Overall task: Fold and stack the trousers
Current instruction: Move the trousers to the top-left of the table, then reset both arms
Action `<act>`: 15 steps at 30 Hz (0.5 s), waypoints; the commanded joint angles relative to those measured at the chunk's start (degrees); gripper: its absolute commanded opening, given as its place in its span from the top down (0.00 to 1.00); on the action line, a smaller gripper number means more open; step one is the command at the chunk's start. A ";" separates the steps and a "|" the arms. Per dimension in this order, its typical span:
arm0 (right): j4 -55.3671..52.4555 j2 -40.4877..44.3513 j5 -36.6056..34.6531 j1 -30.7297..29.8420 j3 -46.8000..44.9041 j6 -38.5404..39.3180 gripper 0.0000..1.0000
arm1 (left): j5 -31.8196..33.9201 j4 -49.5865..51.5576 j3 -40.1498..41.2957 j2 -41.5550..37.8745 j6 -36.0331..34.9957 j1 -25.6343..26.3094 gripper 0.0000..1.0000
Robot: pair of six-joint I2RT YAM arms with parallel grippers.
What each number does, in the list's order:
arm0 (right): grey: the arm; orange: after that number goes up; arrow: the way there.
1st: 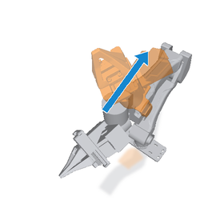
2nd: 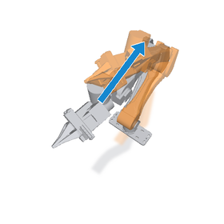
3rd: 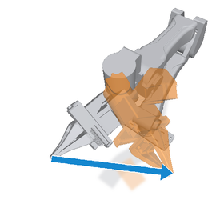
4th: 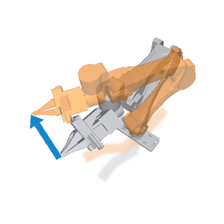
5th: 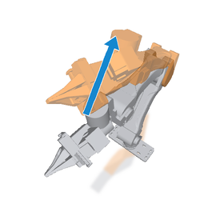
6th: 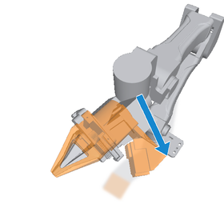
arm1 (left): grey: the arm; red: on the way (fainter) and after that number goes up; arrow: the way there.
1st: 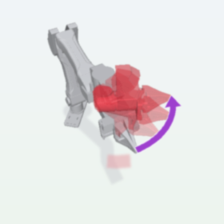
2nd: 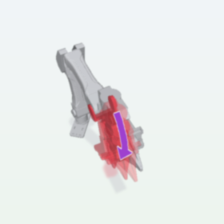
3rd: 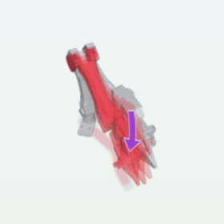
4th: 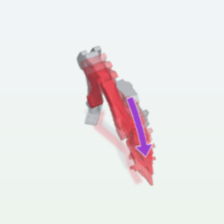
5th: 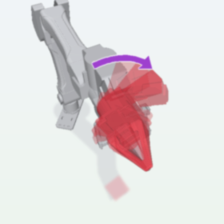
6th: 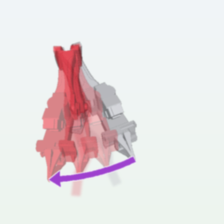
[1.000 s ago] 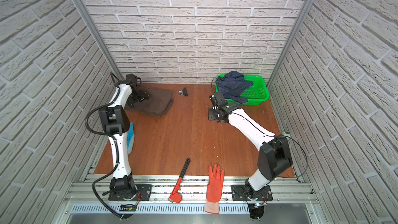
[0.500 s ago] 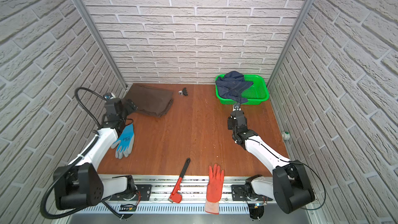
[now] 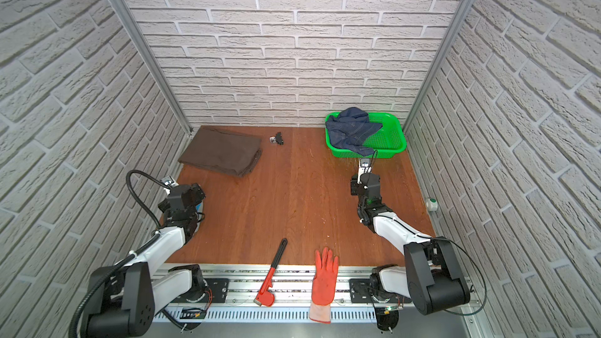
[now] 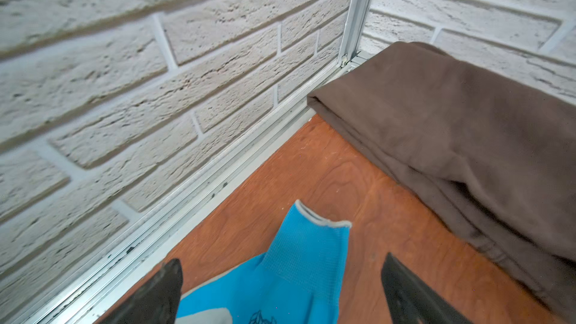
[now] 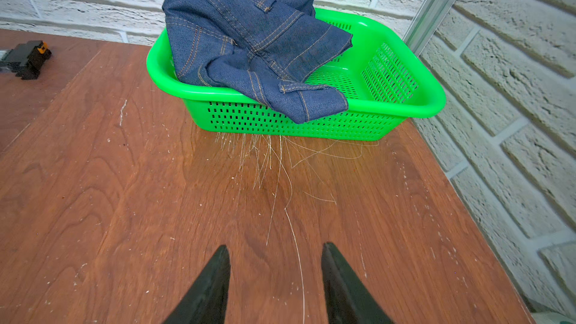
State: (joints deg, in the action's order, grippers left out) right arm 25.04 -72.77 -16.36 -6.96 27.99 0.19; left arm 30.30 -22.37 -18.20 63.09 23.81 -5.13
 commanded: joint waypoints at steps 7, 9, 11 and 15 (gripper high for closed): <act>12.89 -1.64 4.75 1.66 -7.10 -0.25 0.51 | 1.56 -16.04 3.87 4.12 -6.57 0.70 0.02; 16.37 -4.46 5.87 2.12 -7.58 -0.77 0.50 | 0.23 -20.60 4.85 5.51 -7.86 0.71 0.02; 23.34 -9.93 5.26 2.26 -8.58 -1.21 0.50 | -2.13 -24.87 5.28 7.55 -8.87 0.56 0.02; 20.15 -10.58 5.99 3.05 -6.85 -1.98 0.46 | -7.87 -33.72 4.86 14.62 -10.41 0.48 0.02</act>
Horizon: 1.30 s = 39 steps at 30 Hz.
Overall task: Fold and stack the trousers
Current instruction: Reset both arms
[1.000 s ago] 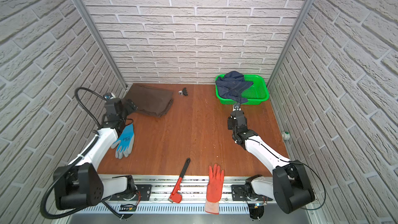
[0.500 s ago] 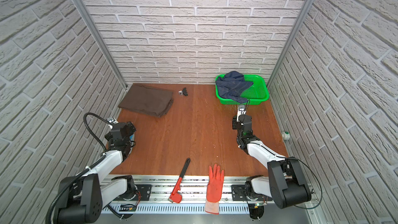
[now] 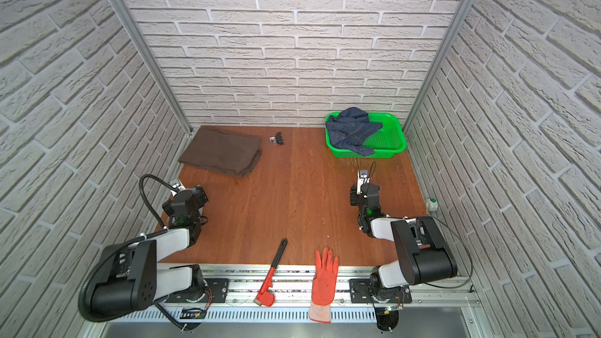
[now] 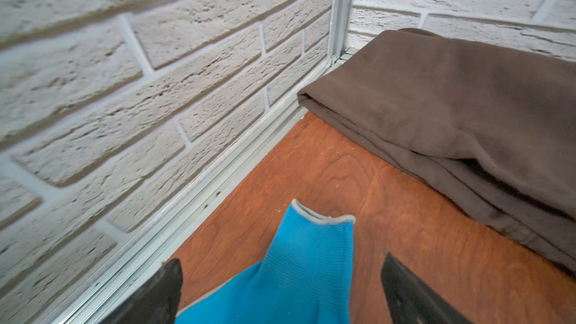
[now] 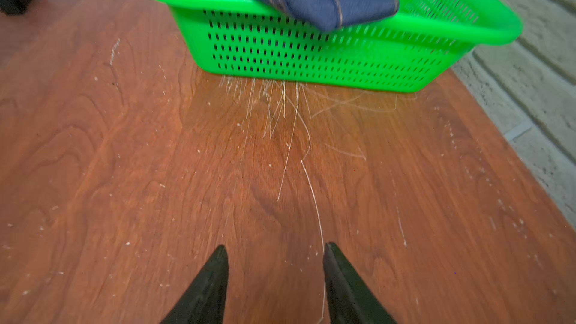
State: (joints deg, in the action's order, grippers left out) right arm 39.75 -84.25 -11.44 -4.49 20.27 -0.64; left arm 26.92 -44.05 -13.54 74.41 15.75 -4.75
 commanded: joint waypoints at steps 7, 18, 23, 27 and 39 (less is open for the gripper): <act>5.08 1.02 1.07 0.64 0.95 -1.05 0.00 | -12.62 -16.88 -3.87 14.79 -9.14 3.22 0.02; 5.06 0.79 1.09 0.62 1.09 -0.96 0.00 | -10.65 -12.12 -7.03 16.00 -9.07 3.60 0.02; 4.90 0.66 1.18 0.63 1.26 -1.08 0.00 | -10.68 -12.15 -7.03 15.86 -9.01 3.60 0.02; 5.00 0.84 1.20 0.62 1.15 -1.01 0.00 | -10.66 -12.15 -7.01 15.93 -8.98 3.53 0.02; 3.08 0.96 7.23 1.41 1.94 0.30 0.00 | -10.70 -12.28 -7.02 15.96 -9.06 3.53 0.02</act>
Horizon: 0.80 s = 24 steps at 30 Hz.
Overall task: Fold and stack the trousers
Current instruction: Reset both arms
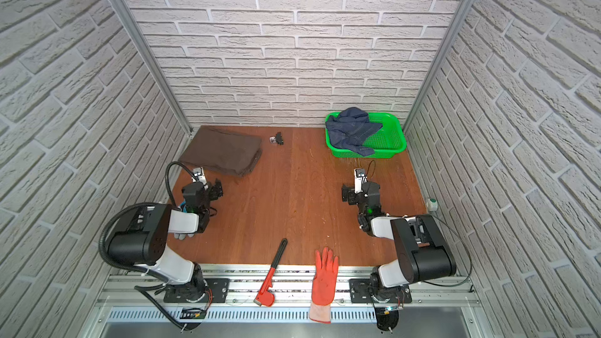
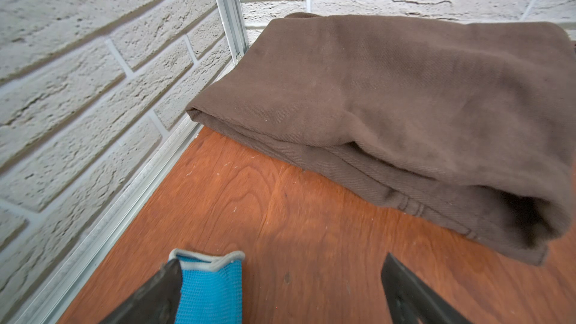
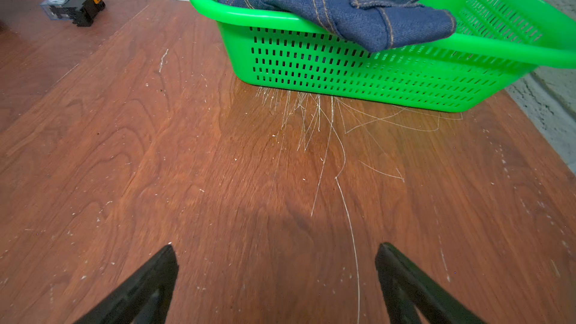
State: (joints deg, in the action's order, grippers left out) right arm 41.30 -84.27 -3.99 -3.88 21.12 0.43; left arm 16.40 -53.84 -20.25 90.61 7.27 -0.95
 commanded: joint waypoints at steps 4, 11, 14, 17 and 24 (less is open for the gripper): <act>2.05 0.67 2.57 0.80 1.09 0.36 0.00 | -0.13 -2.42 -0.30 -0.26 -0.53 -0.28 0.02; 1.93 1.00 6.90 0.97 0.93 2.03 0.00 | -0.14 -2.46 -0.27 -0.27 -0.54 -0.27 0.02; 1.61 0.74 2.82 0.97 1.20 0.12 0.00 | -0.15 -2.46 -0.24 -0.30 -0.45 -0.28 0.02; 2.89 1.18 -0.94 1.29 0.23 -1.67 0.00 | -0.10 -2.45 -0.32 -0.28 -0.53 -0.21 0.02; 2.17 0.96 2.99 1.60 0.78 -0.44 0.00 | -0.14 -2.47 -0.28 -0.30 -0.52 -0.29 0.02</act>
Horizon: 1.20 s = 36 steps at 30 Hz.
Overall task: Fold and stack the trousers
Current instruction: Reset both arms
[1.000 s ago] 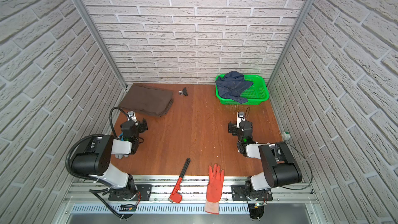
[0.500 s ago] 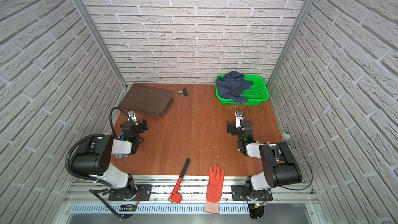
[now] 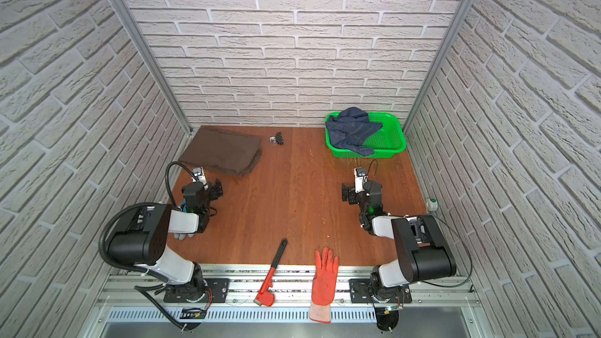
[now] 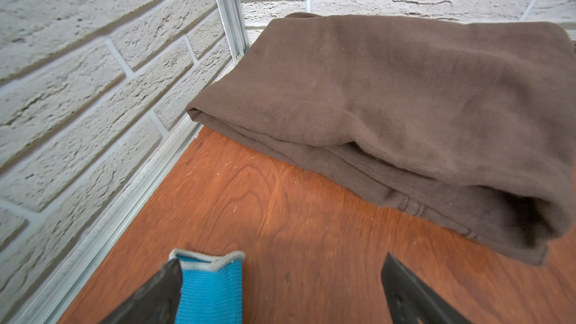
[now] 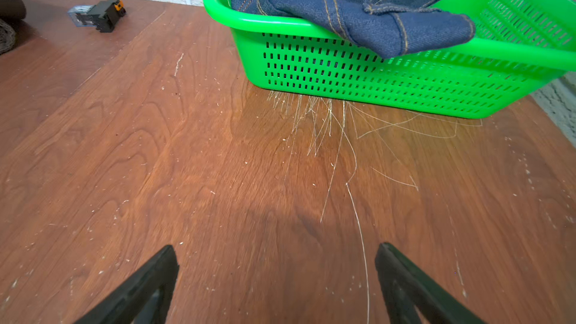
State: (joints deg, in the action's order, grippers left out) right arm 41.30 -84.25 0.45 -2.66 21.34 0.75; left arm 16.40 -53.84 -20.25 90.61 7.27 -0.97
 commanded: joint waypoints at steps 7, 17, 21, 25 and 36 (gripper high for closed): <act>1.35 0.81 -0.75 0.46 1.13 -0.57 0.00 | -0.15 -2.46 -0.27 -0.30 -0.54 -0.34 0.02; 1.22 0.70 5.25 0.55 1.14 1.70 0.00 | -0.15 -2.42 -0.31 -0.26 -0.57 -0.29 0.02; 2.40 1.17 1.01 0.54 0.23 -0.16 0.00 | -0.14 -2.45 -0.25 -0.32 -0.55 -0.29 0.02; 2.79 0.16 5.24 0.72 0.79 1.61 0.00 | -0.22 -2.41 -0.31 -0.27 -0.52 -0.27 0.02; 2.60 1.40 6.13 1.14 0.05 1.22 0.00 | -0.17 -2.47 -0.26 -0.25 -0.53 -0.30 0.02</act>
State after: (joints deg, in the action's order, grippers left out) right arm 41.30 -84.23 3.03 -1.85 21.43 0.84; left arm 16.38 -53.84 -20.25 90.61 7.27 -0.99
